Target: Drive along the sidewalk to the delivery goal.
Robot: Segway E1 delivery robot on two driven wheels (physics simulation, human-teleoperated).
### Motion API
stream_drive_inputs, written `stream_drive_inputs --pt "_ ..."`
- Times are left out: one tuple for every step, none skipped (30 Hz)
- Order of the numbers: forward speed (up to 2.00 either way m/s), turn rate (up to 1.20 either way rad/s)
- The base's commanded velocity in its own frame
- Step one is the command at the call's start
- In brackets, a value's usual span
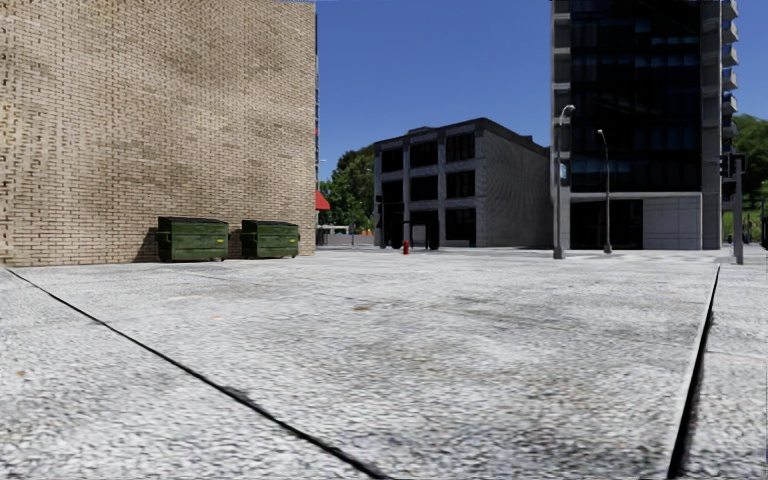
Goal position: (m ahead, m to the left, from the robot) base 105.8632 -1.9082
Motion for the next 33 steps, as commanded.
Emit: stream_drive_inputs --pt "2.00 0.50" --pt "2.00 0.48" --pt "2.00 0.00" --pt "2.00 0.00" --pt "2.00 0.00" --pt "2.00 0.00" --pt "2.00 0.00" --pt "2.00 0.00" --pt "2.00 0.00" --pt "2.00 0.00" --pt "2.00 0.00" --pt "2.00 0.00" --pt "2.00 0.00" --pt "2.00 -0.18" --pt "2.00 -0.33" --pt "2.00 -0.33" --pt "2.00 -0.46" --pt "2.00 -0.54" --pt "2.00 -0.62" --pt "2.00 -0.62" --pt "2.00 -0.64" --pt "2.00 -0.64" --pt "2.00 -0.65" --pt "2.00 -0.65" --pt "2.00 -0.65" --pt "2.00 -0.65" --pt "2.00 -0.65" --pt "2.00 -0.65" --pt "2.00 -0.65" --pt "2.00 -0.65" --pt "2.00 -0.65" --pt "2.00 -0.65" --pt "2.00 -0.65"
